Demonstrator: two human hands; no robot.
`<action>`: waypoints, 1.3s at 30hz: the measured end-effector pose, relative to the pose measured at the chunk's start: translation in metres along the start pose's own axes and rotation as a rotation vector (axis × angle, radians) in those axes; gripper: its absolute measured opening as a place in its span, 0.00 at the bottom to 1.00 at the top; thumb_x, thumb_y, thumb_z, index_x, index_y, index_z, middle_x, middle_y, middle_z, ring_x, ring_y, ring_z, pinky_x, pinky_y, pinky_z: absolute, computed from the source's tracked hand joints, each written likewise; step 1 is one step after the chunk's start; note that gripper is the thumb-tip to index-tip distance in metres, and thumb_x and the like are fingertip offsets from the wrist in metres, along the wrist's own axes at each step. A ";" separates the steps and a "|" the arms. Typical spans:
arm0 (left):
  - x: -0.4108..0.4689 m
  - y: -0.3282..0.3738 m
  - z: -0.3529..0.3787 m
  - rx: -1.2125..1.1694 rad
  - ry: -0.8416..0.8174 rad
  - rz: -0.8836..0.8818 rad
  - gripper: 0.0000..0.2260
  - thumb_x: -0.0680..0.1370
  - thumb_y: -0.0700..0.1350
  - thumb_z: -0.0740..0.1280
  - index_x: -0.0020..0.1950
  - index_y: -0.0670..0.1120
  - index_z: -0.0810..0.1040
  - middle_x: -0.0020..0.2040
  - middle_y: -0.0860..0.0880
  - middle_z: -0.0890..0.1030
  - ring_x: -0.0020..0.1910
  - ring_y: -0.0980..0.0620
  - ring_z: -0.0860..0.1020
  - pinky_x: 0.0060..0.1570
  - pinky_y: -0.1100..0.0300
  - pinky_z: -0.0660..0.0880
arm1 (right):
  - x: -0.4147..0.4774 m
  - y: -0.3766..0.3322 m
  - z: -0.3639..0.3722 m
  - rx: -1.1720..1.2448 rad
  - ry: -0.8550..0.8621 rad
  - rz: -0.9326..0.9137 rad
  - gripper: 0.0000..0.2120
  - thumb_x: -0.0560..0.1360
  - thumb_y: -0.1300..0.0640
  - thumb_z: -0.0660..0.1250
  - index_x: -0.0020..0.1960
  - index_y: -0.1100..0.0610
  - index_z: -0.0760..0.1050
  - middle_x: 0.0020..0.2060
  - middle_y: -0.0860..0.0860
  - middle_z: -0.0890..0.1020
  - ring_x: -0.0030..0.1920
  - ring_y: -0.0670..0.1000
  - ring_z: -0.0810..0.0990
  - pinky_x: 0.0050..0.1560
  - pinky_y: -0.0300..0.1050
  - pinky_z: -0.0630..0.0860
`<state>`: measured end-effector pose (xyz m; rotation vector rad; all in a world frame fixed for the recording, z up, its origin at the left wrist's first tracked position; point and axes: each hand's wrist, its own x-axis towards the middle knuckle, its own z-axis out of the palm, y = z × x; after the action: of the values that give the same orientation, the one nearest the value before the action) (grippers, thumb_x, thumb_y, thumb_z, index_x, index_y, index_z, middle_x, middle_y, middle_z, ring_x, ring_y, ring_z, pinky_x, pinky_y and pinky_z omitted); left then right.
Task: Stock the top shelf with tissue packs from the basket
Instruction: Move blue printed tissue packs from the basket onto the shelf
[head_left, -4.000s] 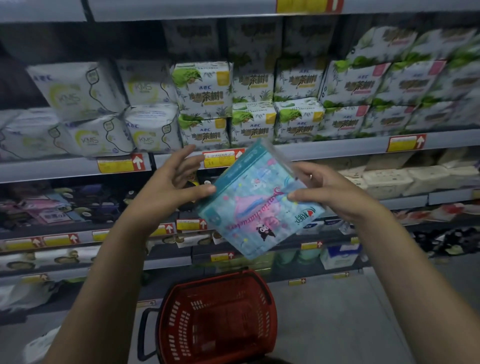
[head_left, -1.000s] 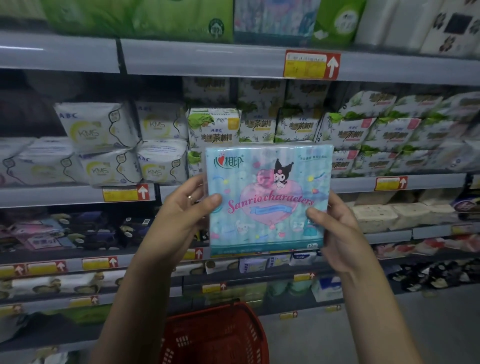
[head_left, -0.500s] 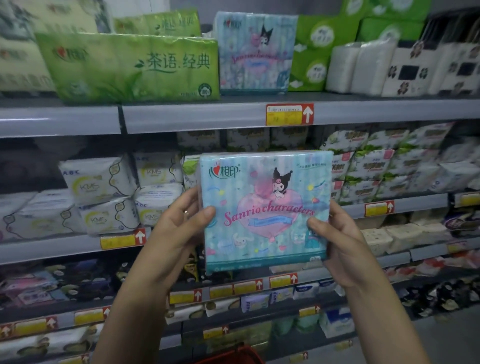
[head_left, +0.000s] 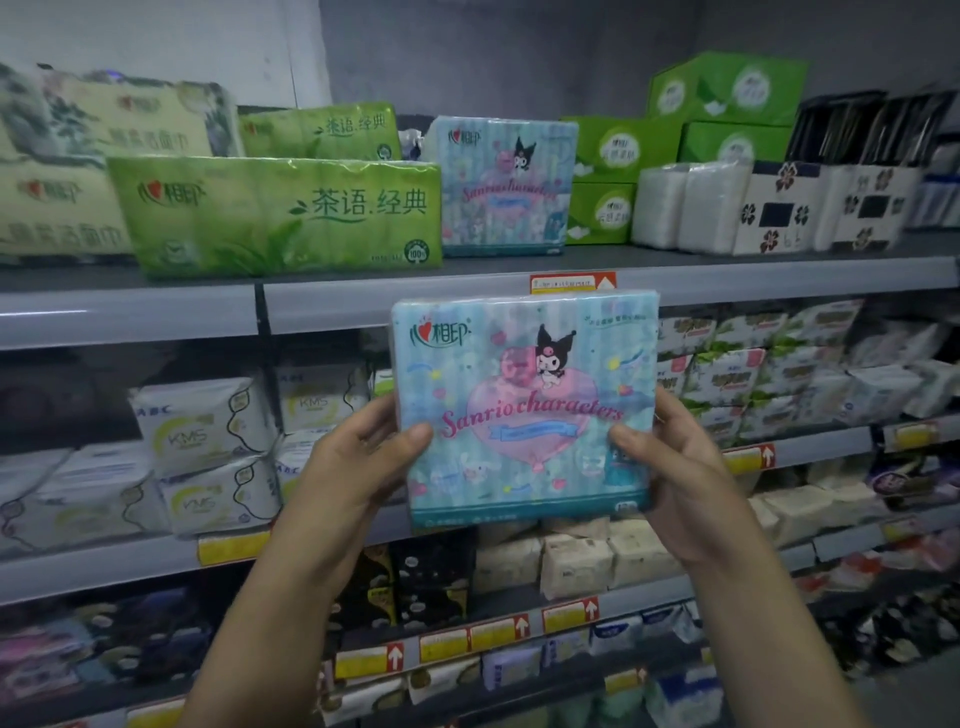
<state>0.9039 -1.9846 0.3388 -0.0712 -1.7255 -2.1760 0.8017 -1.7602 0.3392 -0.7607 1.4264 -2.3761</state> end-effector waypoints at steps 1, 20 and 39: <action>0.002 0.002 0.000 -0.001 0.001 0.006 0.30 0.53 0.62 0.81 0.53 0.55 0.84 0.57 0.48 0.83 0.54 0.48 0.83 0.43 0.58 0.81 | 0.001 -0.001 0.002 0.002 -0.002 -0.010 0.42 0.49 0.50 0.84 0.60 0.54 0.74 0.49 0.53 0.85 0.49 0.54 0.84 0.40 0.47 0.81; 0.074 0.017 0.038 -0.004 0.086 0.173 0.36 0.53 0.61 0.81 0.58 0.50 0.82 0.57 0.48 0.83 0.55 0.48 0.82 0.45 0.59 0.80 | 0.076 -0.037 -0.026 0.032 -0.111 -0.147 0.19 0.67 0.66 0.62 0.56 0.56 0.74 0.44 0.51 0.85 0.43 0.50 0.85 0.38 0.44 0.81; 0.127 0.046 0.072 0.039 0.127 0.281 0.39 0.51 0.59 0.82 0.59 0.47 0.80 0.55 0.47 0.84 0.54 0.48 0.83 0.43 0.60 0.81 | 0.149 -0.068 -0.058 0.079 -0.243 -0.168 0.33 0.55 0.53 0.82 0.58 0.54 0.77 0.51 0.53 0.84 0.51 0.55 0.84 0.42 0.48 0.81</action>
<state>0.7861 -1.9561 0.4333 -0.1526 -1.5819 -1.9019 0.6486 -1.7557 0.4212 -1.1439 1.2062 -2.3455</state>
